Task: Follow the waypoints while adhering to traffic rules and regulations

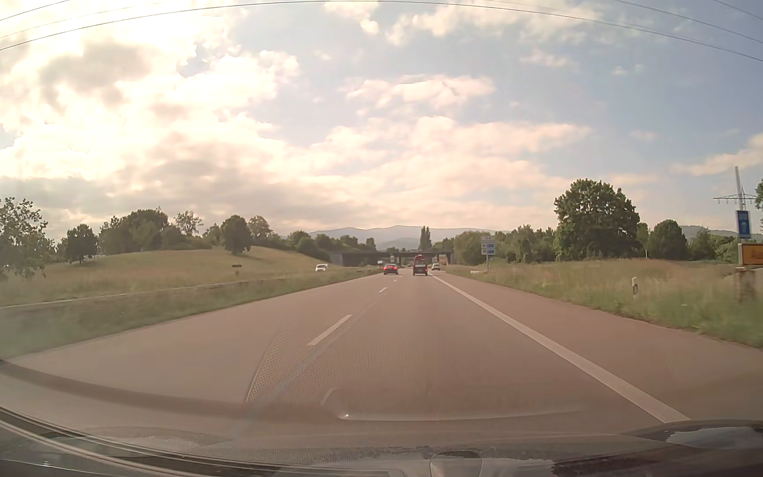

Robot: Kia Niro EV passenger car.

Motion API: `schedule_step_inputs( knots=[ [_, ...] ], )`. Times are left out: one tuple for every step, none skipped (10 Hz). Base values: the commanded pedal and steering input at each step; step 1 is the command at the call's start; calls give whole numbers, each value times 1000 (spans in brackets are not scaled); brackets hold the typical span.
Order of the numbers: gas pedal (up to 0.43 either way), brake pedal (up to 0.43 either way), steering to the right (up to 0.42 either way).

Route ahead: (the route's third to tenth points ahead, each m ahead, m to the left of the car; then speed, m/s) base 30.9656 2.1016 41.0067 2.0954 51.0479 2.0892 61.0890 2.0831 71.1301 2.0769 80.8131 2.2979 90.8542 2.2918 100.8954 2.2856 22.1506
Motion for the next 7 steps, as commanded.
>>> schedule_step_inputs(
  knots=[
    [87,0,-1],
    [79,0,-1],
    [79,0,-1],
    [79,0,-1],
    [79,0,-1],
    [79,0,-1],
    [79,0,-1]
  ],
)
